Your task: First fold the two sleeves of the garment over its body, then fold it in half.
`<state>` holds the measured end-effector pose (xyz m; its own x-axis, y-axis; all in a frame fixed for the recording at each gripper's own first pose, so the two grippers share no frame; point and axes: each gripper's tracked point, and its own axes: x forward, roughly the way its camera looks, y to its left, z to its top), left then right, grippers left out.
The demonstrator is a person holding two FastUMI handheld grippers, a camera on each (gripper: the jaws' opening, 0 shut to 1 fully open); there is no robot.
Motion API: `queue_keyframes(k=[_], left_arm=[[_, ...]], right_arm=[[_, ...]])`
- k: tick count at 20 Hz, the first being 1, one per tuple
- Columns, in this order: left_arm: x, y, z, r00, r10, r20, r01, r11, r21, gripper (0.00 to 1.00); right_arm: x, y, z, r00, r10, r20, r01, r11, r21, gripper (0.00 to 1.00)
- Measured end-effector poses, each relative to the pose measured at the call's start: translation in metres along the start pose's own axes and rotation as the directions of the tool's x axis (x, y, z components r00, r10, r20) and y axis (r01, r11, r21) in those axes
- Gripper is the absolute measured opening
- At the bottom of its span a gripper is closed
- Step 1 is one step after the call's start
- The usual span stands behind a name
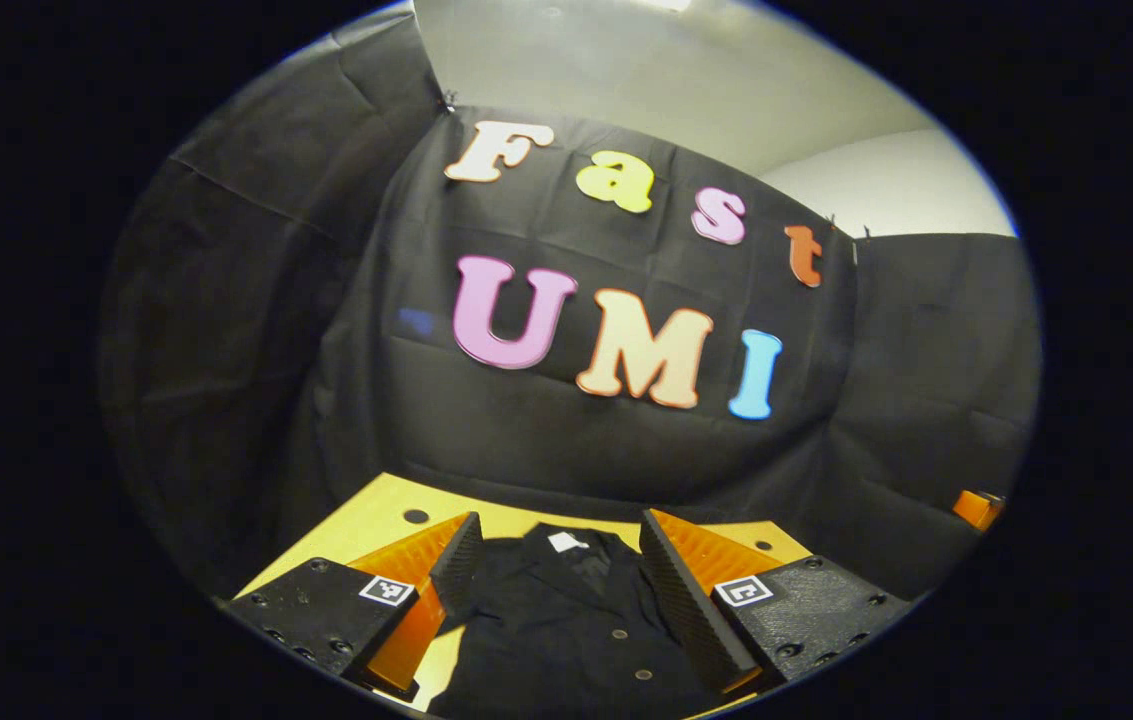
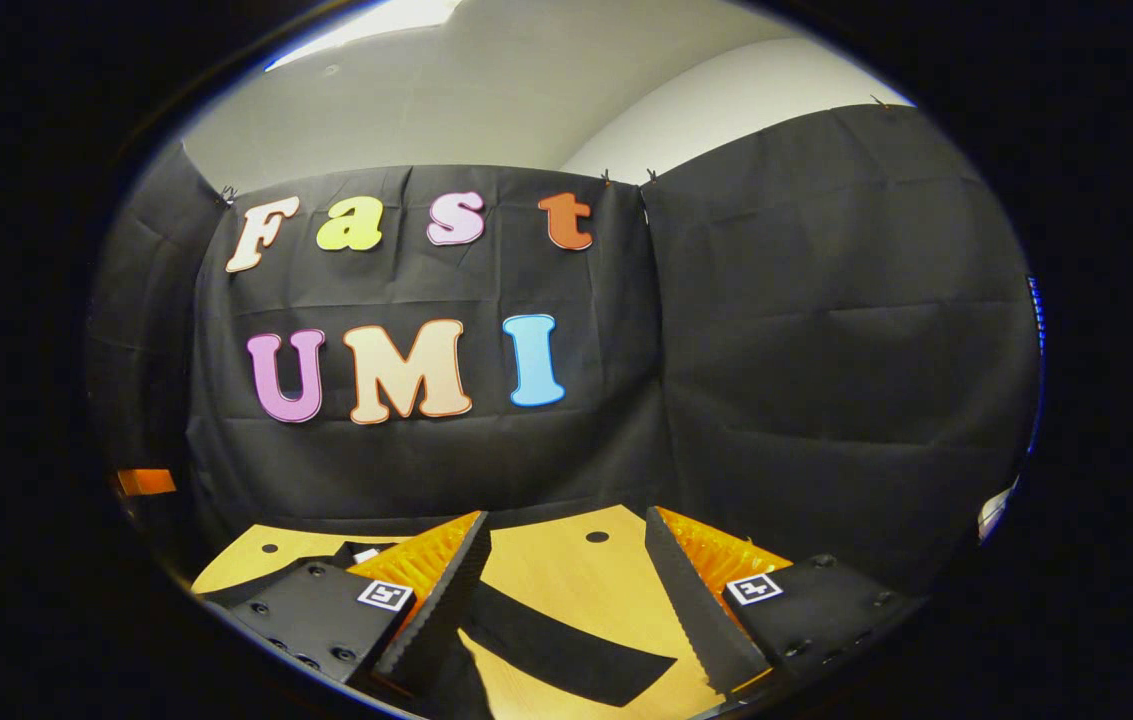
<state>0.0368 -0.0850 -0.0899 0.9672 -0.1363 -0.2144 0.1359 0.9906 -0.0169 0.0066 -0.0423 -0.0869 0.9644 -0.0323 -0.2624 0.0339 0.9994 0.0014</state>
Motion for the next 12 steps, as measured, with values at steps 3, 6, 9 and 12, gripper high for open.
queue_keyframes(k=[3, 6, 9, 12], left_arm=[[0.011, -0.011, -0.004, 1.000, -0.019, -0.018, 0.020, 0.999, 0.038, 0.92], [0.022, -0.021, 0.006, 0.999, -0.036, 0.019, 0.035, 0.997, 0.062, 0.93], [0.025, -0.019, 0.008, 0.999, -0.028, 0.034, 0.025, 0.997, 0.071, 0.92], [0.014, -0.005, 0.000, 1.000, 0.010, 0.025, -0.011, 0.999, 0.049, 0.92]], right_arm=[[0.011, 0.010, -0.008, 1.000, 0.017, -0.021, -0.017, 1.000, 0.020, 0.95], [0.020, 0.014, -0.010, 0.999, 0.026, -0.021, -0.026, 1.000, 0.014, 0.98], [0.028, 0.016, -0.012, 0.999, 0.039, -0.032, -0.040, 0.999, -0.003, 1.00], [0.039, 0.015, -0.019, 0.998, 0.049, -0.040, -0.049, 0.999, 0.014, 0.98]])
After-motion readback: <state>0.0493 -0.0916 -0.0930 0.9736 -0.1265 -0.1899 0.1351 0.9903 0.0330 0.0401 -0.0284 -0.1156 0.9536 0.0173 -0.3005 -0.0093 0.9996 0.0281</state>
